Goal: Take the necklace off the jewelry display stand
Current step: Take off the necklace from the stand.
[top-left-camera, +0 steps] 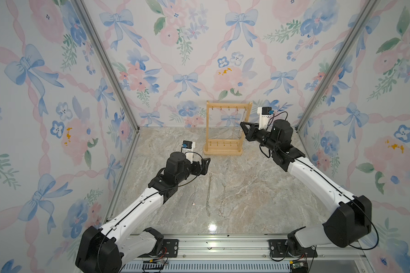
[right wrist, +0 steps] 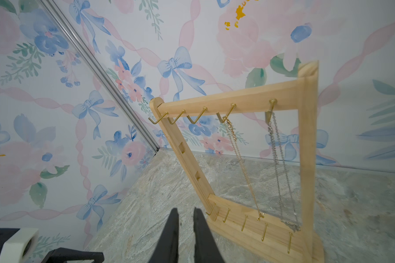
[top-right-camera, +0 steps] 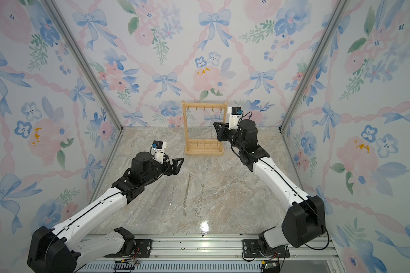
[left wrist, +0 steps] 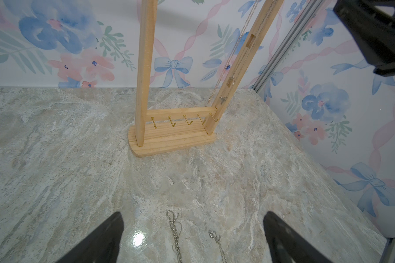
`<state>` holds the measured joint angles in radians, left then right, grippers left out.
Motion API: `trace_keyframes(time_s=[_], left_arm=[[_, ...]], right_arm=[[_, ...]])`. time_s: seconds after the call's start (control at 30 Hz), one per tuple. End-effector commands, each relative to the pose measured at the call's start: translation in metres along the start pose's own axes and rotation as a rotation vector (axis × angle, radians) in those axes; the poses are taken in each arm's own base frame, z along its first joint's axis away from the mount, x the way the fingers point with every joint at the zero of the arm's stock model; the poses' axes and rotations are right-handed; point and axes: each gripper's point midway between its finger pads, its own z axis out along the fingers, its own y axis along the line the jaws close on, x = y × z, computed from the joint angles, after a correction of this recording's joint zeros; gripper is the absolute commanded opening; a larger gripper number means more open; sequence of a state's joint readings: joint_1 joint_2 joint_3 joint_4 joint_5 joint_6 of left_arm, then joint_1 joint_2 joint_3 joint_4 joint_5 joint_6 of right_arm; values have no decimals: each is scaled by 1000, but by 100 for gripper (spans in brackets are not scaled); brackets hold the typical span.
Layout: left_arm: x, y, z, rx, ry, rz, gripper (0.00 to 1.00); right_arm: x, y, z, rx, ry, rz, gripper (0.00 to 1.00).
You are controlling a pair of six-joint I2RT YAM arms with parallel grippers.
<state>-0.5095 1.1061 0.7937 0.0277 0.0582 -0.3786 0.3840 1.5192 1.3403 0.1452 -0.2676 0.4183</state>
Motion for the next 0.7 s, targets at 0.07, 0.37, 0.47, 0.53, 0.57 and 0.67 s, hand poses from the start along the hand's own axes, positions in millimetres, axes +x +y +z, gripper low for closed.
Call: trace_keyframes(time_s=[0.07, 0.37, 0.47, 0.53, 0.57, 0.67], left_arm=[[-3, -1, -5, 15, -10, -10, 98], [-7, 4, -8, 4, -24, -13, 98], [-8, 6, -8, 2, -26, -17, 98], [-9, 8, -8, -2, -28, -19, 98], [-9, 8, -8, -2, -27, -19, 98], [-9, 10, -8, -7, -27, -20, 98]], right_arm=[[2, -19, 37, 28, 93, 8, 15], [-5, -41, 63, 76, 109, -22, 19], [-4, -44, 68, 86, 117, -37, 21], [-5, -46, 70, 96, 119, -48, 22], [-5, -48, 70, 102, 116, -54, 22], [-6, -49, 70, 106, 108, -61, 24]])
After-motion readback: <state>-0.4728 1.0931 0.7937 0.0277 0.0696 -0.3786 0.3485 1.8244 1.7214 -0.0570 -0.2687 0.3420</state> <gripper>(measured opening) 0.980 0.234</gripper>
